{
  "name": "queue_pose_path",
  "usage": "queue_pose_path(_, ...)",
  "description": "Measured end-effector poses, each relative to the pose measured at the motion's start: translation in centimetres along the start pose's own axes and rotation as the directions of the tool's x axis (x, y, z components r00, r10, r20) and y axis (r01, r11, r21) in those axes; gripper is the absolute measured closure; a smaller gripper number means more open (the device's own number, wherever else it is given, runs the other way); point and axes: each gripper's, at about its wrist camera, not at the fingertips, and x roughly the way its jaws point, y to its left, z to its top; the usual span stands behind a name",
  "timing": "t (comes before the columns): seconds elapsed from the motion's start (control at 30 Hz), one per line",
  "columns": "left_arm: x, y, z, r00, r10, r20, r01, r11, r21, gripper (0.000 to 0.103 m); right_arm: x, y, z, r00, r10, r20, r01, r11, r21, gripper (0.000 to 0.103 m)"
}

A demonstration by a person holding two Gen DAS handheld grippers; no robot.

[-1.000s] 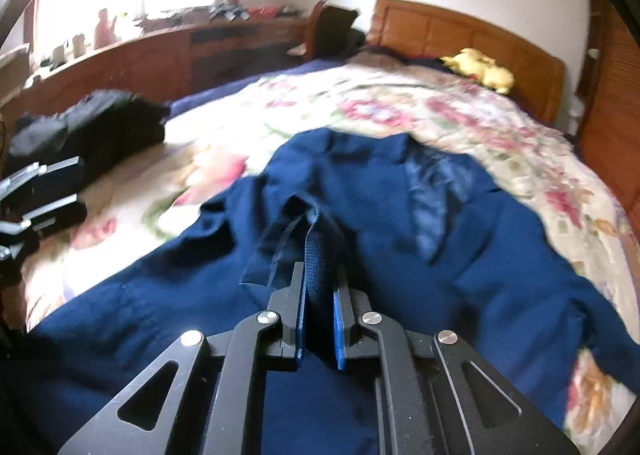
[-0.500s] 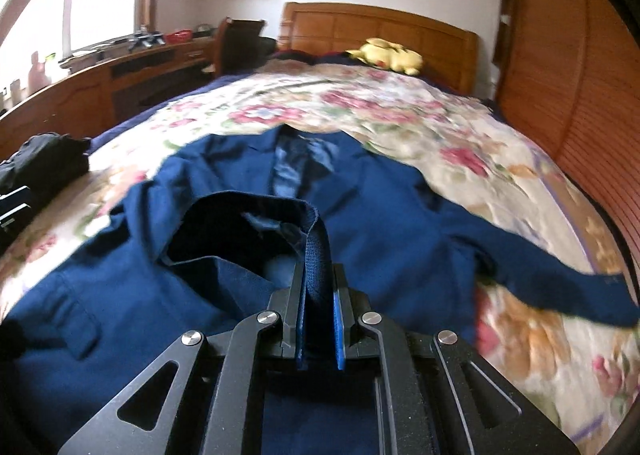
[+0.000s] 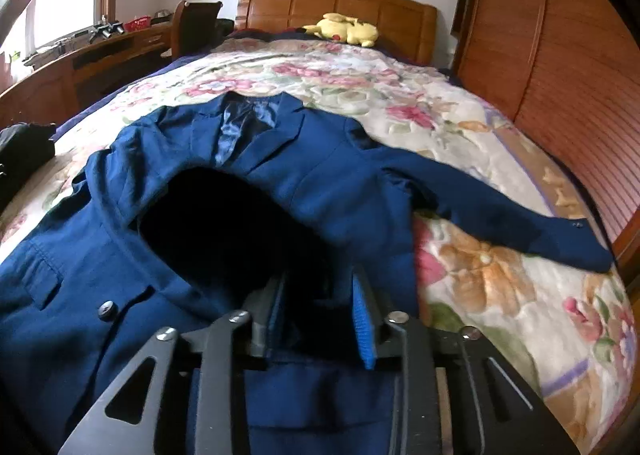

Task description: Fold large clothes

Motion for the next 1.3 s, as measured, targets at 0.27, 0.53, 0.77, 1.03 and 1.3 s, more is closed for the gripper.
queue_pose_path(0.27,0.1,-0.1,0.0,1.000,0.000,-0.002,0.000,1.000,0.001,0.025,-4.9,1.9,0.4,0.986,-0.017,0.166,0.025,0.999,-0.041,0.051)
queue_pose_path(0.53,0.1,-0.2,-0.1,1.000,-0.001,-0.002,0.001,1.000,0.002,0.025,-6.2,5.4,-0.2,0.981,0.067,0.180,-0.042,0.989,-0.138,0.036)
queue_pose_path(0.77,0.1,-0.3,-0.1,1.000,0.000,-0.002,0.000,1.000,0.003,0.025,-3.8,5.1,1.5,0.994,0.033,0.108,-0.014,0.984,-0.176,0.030)
queue_pose_path(1.03,0.1,-0.3,-0.1,1.000,0.000,-0.002,0.000,1.000,0.002,0.025,-1.6,3.7,2.6,0.997,0.083,-0.006,-0.083,0.982,-0.172,0.062)
queue_pose_path(1.3,0.1,-0.6,-0.1,1.000,-0.002,-0.001,0.002,1.000,0.008,0.025,-1.0,-0.6,3.3,1.000,-0.017,-0.015,0.015,0.997,-0.072,0.095)
